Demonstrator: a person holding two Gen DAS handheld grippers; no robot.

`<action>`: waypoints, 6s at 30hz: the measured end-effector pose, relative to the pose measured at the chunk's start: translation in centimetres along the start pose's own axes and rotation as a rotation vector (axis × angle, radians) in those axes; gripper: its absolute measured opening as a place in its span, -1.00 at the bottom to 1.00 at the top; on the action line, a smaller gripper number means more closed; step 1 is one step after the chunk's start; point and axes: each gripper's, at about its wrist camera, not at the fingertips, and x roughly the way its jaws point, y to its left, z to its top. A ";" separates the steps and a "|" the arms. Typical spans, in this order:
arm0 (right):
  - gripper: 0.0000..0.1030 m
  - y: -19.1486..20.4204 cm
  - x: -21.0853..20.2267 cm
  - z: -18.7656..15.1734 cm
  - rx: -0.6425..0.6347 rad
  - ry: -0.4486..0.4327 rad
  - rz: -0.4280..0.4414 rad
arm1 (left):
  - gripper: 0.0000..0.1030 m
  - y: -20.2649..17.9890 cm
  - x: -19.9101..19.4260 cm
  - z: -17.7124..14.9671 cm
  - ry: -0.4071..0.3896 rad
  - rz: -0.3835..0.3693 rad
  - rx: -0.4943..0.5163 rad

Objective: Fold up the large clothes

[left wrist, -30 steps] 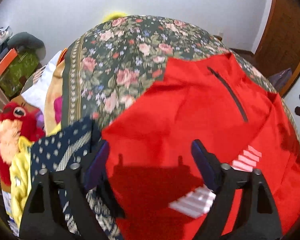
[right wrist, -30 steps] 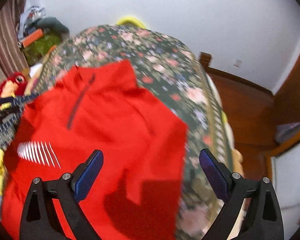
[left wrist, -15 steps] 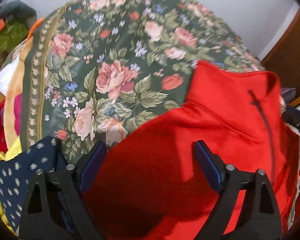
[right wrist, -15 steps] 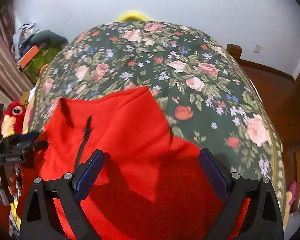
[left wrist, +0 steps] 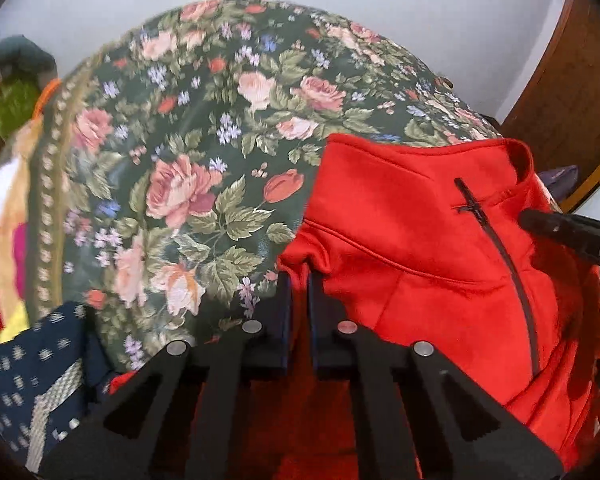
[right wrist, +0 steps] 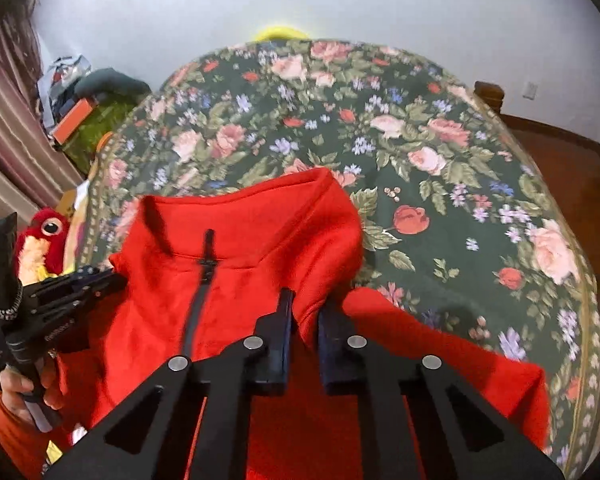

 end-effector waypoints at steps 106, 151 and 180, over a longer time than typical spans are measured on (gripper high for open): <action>-0.90 0.4 -15.2 -28.3 -0.334 0.196 -0.399 | 0.84 -5.8 -11.8 -25.0 0.041 0.080 0.117; 0.96 -5.1 -34.9 -43.1 0.098 0.044 -0.155 | 0.83 3.1 -26.4 -40.9 0.118 0.013 -0.229; -0.87 -0.6 -33.6 -41.2 0.083 -0.021 0.154 | -0.83 -0.4 -26.9 -41.1 0.076 -0.190 -0.270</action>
